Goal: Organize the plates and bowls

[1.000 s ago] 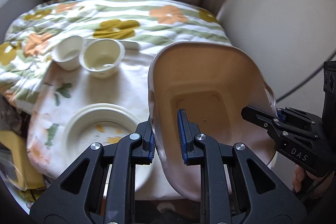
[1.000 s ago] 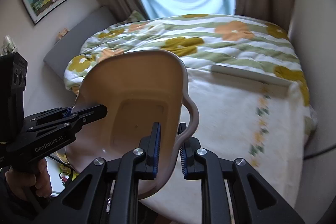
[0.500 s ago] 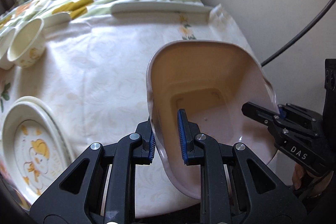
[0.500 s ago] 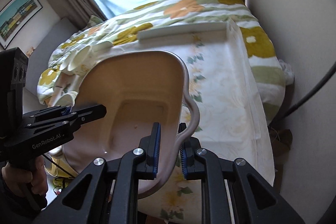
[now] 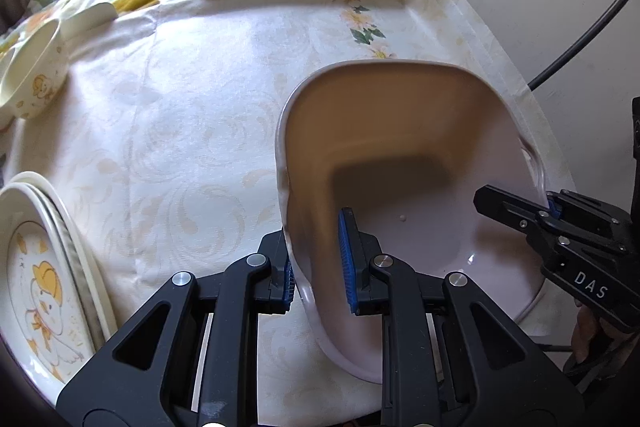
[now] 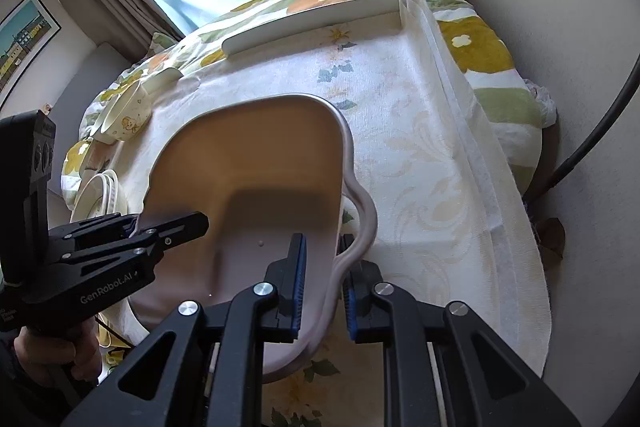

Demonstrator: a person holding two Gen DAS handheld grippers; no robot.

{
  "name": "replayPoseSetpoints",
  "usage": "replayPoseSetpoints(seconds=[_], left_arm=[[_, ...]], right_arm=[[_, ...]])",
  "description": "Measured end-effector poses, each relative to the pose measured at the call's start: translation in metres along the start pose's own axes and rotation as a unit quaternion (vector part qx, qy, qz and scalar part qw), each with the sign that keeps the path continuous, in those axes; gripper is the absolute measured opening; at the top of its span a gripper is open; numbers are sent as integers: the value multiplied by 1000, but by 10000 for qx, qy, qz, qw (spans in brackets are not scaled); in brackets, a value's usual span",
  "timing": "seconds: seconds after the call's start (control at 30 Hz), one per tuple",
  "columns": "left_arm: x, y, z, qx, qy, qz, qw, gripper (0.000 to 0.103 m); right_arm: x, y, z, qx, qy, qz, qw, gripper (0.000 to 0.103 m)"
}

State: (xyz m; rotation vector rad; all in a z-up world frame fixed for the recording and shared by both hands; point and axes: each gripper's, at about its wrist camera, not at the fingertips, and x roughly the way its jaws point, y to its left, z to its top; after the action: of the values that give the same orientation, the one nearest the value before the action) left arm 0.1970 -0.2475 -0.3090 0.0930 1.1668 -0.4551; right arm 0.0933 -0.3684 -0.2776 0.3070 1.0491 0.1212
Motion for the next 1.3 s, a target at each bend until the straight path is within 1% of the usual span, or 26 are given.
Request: replayPoseSetpoints(seconds=[0.17, 0.2, 0.23, 0.3, 0.43, 0.53, 0.57, 0.6, 0.63, 0.67, 0.7, 0.77, 0.9, 0.97, 1.07, 1.17, 1.2, 1.23, 1.27, 1.3], left_arm=[[6, 0, 0, -36, 141, -23, 9999, 17], [8, -2, -1, -11, 185, -13, 9998, 17], [10, -3, -1, 14, 210, -17, 9998, 17], [14, -7, -2, 69, 229, -1, 9997, 17], [16, -12, -4, 170, 216, 37, 9996, 18], [17, -11, -4, 157, 219, 7, 9996, 22], [17, -11, -4, 161, 210, 16, 9996, 30], [17, -11, -4, 169, 201, 35, 9996, 55], [16, -11, -4, 171, 160, 85, 9997, 69], [12, -11, -5, 158, 66, 164, 9997, 89], [8, -11, -5, 148, -48, 227, 9996, 93], [5, -12, -5, 186, -62, 205, 9996, 93], [-6, -14, -7, 261, -78, 341, 9990, 93], [-19, -15, -8, 249, -181, 365, 9989, 93], [-50, -14, -8, 204, -436, 472, 9977, 93], [-101, -8, -10, 54, -889, 627, 9941, 93], [-121, -5, -11, -22, -1132, 668, 9913, 93], [-142, -2, -12, -90, -1400, 711, 9876, 94], [-160, 2, -13, -149, -1619, 768, 9837, 98], [-177, 5, -13, -239, -1826, 921, 9786, 103]], right_arm=[[0, -4, -2, 169, -56, -2, 9998, 16], [0, -3, -2, 158, -124, -18, 9998, 23], [-1, -2, -2, 117, -197, -23, 9997, 42], [-2, -1, -3, 111, -294, -48, 9995, 63], [-2, -9, -4, 456, -308, 99, 9984, 63], [-6, -12, -3, 588, -356, 161, 9975, 63], [-8, -11, -3, 577, -383, 167, 9975, 63], [-9, -10, -3, 554, -408, 159, 9975, 63], [-11, -9, -3, 542, -421, 151, 9975, 63], [-12, -8, -3, 540, -436, 148, 9975, 63], [-13, -7, -4, 539, -458, 153, 9974, 63], [-16, -6, -5, 529, -488, 137, 9973, 63], [-27, -4, -6, 477, -563, 66, 9973, 63], [-36, -1, -5, 408, -617, 24, 9973, 63], [-58, 11, 1, 158, -818, -21, 9965, 63], [-81, 30, 12, -229, -1047, -26, 9942, 63], [-87, 36, 16, -360, -1125, 11, 9930, 66], [-94, 44, 20, -486, -1214, 58, 9914, 83], [-100, 52, 24, -621, -1321, 120, 9892, 93], [-107, 61, 28, -755, -1443, 214, 9864, 103]])
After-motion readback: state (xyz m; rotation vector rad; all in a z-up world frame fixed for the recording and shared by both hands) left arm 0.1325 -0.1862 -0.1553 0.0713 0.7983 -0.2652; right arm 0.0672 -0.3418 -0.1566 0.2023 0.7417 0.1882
